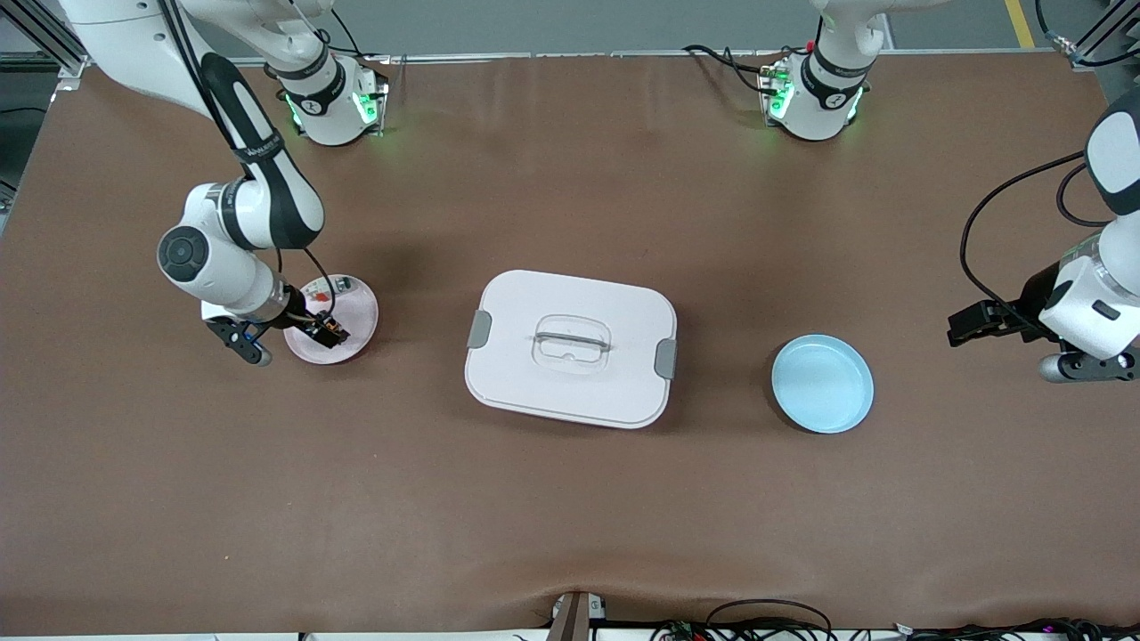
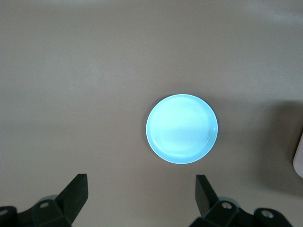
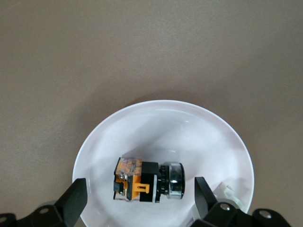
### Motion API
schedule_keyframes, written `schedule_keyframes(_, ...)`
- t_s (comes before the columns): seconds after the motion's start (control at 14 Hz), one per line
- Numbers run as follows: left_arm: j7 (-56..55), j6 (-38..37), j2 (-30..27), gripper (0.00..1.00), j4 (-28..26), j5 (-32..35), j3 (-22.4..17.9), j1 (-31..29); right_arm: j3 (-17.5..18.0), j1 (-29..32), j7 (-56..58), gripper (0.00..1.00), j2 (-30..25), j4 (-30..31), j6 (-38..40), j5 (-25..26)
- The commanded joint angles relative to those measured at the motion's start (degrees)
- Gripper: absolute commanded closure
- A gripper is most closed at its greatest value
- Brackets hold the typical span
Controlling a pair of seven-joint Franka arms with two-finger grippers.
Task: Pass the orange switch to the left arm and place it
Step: 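Close the right gripper on the orange switch and lift it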
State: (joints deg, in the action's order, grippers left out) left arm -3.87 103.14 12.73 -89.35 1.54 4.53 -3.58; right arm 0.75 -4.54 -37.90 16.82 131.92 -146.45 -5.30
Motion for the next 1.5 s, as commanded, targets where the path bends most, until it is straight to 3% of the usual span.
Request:
schedule_keyframes(0.0, -0.35, -0.04, 0.37, 0.0, 0.93, -0.66, -0.05, 0.06, -0.13, -0.55, -0.77, 0.0, 1.98, 1.75, -5.23, 1.26)
schedule_keyframes(0.64, -0.35, -0.04, 0.98, 0.0, 0.58, -0.57, 0.21, 0.32, -0.22, -1.17, -0.77, 0.0, 4.36, 1.76, -6.22, 2.49)
schedule_keyframes(0.71, -0.35, 0.04, 1.07, 0.0, 0.58, -0.57, 0.3, 0.24, -0.22, -1.08, -0.6, 0.12, 4.36, 1.76, -6.05, 2.49)
schedule_keyframes(0.79, -0.35, -0.04, 1.07, 0.0, 0.58, -0.57, 0.3, 0.24, -0.13, -1.0, -0.77, 0.39, 4.28, 1.76, -5.7, 2.49)
schedule_keyframes(0.86, -0.35, 0.04, 1.07, 0.0, 0.58, -0.57, 0.3, 0.15, -0.13, -0.99, -0.86, 0.81, 4.28, 1.76, -5.61, 2.4)
schedule_keyframes(0.93, -0.35, -0.04, 1.07, 0.0, 0.58, -0.57, 0.3, 0.15, -0.13, -0.91, -1.29, 1.0, 4.1, 1.76, -5.52, 2.23)
schedule_keyframes(1.14, -0.35, -0.04, 0.98, 0.0, 0.58, -0.57, 0.3, 0.15, -0.13, -0.91, -4.9, 1.0, 2.96, 1.23, -2.54, 2.23)
schedule_keyframes(1.43, -0.18, -0.04, 0.1, 0.0, 1.11, -0.13, 0.48, 0.24, -0.13, -0.82, -5.25, 1.0, -2.74, -2.54, 9.57, 1.09)
